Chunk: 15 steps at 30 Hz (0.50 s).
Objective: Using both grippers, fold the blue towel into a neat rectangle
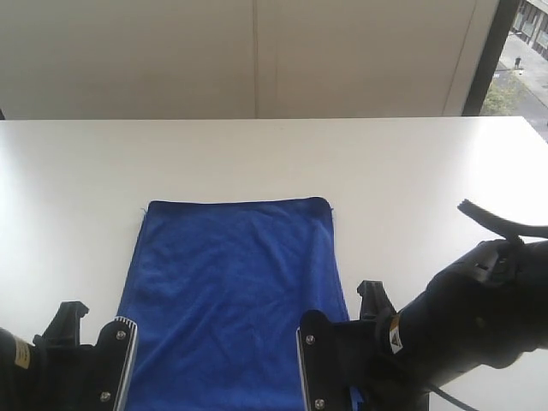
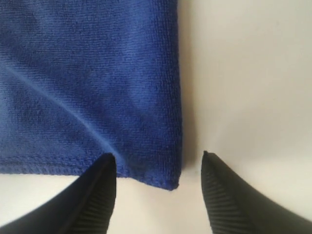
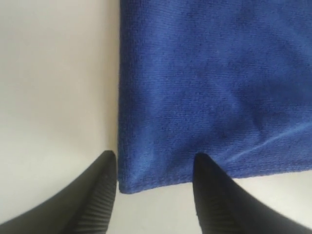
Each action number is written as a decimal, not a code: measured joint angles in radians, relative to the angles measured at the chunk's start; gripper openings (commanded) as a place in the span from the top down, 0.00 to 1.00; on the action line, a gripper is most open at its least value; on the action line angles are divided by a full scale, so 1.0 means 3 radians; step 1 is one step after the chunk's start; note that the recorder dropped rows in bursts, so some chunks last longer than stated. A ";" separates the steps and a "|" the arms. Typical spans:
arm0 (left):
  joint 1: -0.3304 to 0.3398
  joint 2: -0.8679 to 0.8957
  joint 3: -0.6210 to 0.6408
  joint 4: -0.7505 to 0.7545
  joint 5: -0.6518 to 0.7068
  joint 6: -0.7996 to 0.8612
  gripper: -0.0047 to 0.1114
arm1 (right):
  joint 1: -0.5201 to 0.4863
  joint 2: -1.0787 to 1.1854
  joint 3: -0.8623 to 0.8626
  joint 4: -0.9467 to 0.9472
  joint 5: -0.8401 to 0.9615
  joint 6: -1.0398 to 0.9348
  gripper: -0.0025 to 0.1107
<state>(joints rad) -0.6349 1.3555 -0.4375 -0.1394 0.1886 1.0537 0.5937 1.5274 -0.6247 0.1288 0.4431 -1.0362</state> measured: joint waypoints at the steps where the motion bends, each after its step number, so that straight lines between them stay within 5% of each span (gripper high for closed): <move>1: 0.0000 0.0000 0.0016 0.0000 -0.0025 0.0000 0.46 | 0.0000 0.0000 0.0000 0.0000 0.0000 0.0008 0.57; 15: 0.0000 0.0000 0.0038 -0.0019 -0.0138 -0.0006 0.46 | 0.0000 0.0000 0.0000 0.0007 -0.0186 0.0016 0.58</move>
<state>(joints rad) -0.6349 1.3555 -0.4259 -0.1452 0.1472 1.0519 0.5937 1.5274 -0.6247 0.1310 0.3873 -1.0316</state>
